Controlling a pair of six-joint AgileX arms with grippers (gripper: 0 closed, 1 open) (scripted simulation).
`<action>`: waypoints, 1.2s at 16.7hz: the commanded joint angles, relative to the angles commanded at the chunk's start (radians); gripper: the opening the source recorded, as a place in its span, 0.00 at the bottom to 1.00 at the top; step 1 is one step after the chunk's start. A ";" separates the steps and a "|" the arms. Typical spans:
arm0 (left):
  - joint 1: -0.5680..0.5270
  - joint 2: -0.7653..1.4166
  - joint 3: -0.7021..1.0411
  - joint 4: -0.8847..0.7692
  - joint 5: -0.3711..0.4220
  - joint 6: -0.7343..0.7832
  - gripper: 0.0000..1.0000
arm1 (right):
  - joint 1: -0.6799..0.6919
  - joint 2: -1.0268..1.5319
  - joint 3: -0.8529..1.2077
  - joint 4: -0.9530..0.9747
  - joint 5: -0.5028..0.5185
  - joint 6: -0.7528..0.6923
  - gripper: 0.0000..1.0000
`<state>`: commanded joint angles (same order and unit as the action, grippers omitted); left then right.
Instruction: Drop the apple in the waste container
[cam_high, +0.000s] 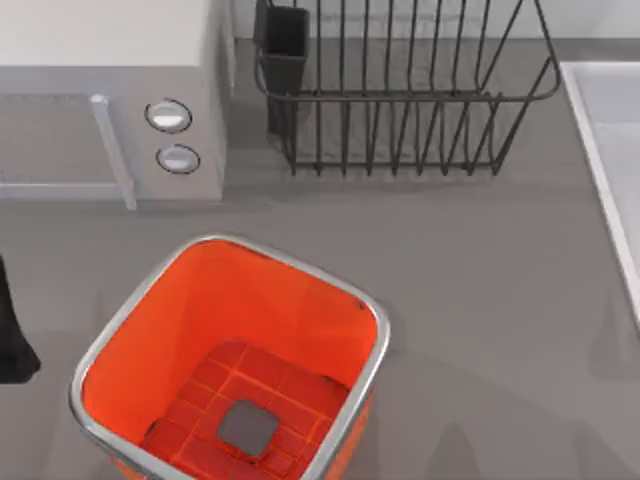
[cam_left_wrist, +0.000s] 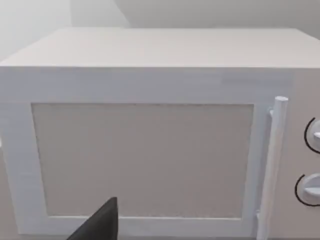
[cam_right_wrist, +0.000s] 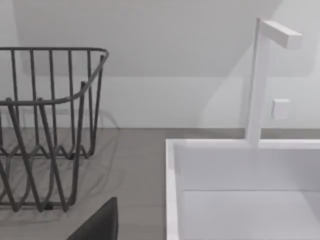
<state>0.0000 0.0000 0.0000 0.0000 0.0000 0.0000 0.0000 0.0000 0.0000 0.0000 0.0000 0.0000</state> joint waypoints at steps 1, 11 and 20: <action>0.000 0.000 0.000 0.000 0.000 0.000 1.00 | 0.000 0.000 0.000 0.000 0.000 0.000 1.00; 0.080 0.476 0.397 -0.290 -0.004 0.147 1.00 | 0.000 0.000 0.000 0.000 0.000 0.000 1.00; 0.212 1.470 0.978 -0.797 -0.009 0.377 1.00 | 0.000 0.000 0.000 0.000 0.000 0.000 1.00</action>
<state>0.2120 1.4700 0.9778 -0.7967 -0.0085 0.3775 0.0000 0.0000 0.0000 0.0000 0.0000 0.0000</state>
